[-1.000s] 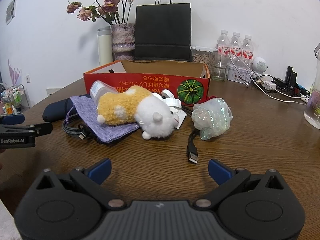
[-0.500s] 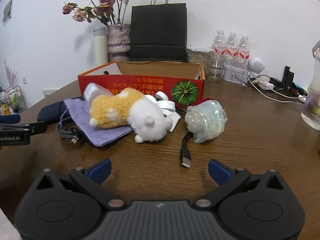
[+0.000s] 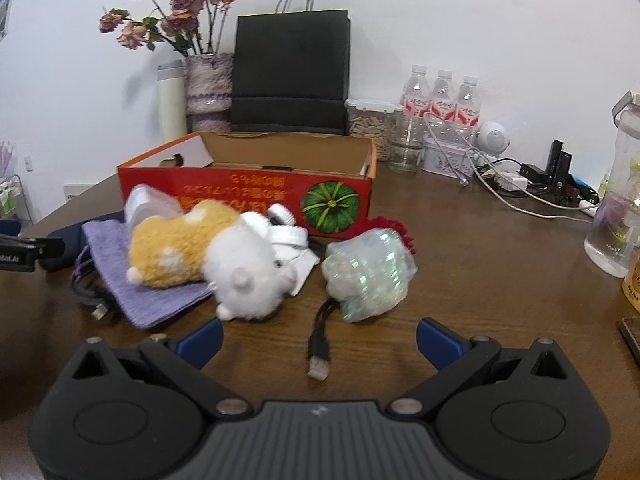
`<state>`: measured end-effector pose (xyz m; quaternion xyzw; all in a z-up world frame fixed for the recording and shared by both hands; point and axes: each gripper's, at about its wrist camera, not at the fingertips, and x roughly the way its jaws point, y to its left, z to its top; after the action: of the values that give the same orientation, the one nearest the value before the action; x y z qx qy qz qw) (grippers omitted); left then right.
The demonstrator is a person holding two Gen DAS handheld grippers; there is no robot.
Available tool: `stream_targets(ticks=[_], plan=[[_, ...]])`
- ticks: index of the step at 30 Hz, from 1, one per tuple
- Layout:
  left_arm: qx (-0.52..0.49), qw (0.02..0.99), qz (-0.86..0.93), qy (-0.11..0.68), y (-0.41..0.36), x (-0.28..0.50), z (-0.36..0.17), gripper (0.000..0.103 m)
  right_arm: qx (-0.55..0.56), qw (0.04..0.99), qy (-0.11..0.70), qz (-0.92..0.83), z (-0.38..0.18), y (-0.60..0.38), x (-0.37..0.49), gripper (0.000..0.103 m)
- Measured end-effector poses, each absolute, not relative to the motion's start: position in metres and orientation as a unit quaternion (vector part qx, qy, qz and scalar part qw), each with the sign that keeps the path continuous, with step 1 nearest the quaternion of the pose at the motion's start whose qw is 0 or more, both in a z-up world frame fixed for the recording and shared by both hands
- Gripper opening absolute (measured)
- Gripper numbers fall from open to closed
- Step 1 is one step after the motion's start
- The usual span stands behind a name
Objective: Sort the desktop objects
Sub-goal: 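Grasp the navy pouch with the left tool while the right tool grasps the glittery plastic bag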
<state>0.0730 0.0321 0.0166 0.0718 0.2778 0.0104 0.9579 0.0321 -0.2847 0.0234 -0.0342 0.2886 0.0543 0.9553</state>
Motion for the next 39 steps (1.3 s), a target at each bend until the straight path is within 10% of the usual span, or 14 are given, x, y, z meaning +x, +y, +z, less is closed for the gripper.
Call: stream_targets(ticks=[25,39], plan=[[0.104,0.932,-0.049,0.344,0.028,0.156,-0.007,0.103,-0.039,0.945,0.321,0.049,0.013,-0.301,0.122,0.102],[0.032,0.929,-0.061,0.364,0.041,0.166,-0.012,0.095,-0.028,0.943,0.325,0.072,0.010,-0.297,0.122,0.060]])
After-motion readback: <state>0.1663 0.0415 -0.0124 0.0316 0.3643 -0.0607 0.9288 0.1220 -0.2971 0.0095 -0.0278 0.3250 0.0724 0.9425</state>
